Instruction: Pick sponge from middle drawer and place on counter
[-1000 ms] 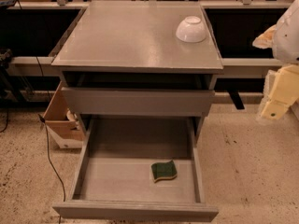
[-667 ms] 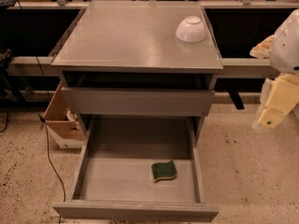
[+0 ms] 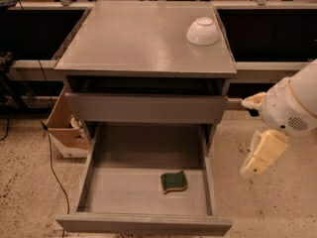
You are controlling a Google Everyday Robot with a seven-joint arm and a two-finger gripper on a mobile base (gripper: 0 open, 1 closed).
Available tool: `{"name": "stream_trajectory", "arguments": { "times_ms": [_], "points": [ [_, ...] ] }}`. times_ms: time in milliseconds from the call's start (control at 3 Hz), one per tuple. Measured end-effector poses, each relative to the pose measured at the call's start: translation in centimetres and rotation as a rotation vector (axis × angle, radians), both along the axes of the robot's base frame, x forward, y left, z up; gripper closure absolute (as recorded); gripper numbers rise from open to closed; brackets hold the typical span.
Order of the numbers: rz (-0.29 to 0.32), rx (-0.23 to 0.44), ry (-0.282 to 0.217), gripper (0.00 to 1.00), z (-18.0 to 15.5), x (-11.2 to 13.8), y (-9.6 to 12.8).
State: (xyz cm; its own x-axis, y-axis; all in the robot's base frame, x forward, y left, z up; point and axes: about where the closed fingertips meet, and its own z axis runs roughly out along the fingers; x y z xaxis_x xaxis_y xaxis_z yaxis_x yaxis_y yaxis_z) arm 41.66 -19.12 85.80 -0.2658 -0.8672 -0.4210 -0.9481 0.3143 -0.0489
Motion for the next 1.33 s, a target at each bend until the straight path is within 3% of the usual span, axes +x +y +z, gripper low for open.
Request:
{"name": "stream_trajectory", "arguments": {
  "times_ms": [333, 667, 1333],
  "points": [
    [0.043, 0.091, 0.008, 0.00, -6.0, 1.0, 2.3],
    [0.098, 0.166, -0.020, 0.00, -12.8, 3.6, 5.9],
    [0.064, 0.195, -0.014, 0.00, -14.5, 3.6, 6.2]
  ]
}}
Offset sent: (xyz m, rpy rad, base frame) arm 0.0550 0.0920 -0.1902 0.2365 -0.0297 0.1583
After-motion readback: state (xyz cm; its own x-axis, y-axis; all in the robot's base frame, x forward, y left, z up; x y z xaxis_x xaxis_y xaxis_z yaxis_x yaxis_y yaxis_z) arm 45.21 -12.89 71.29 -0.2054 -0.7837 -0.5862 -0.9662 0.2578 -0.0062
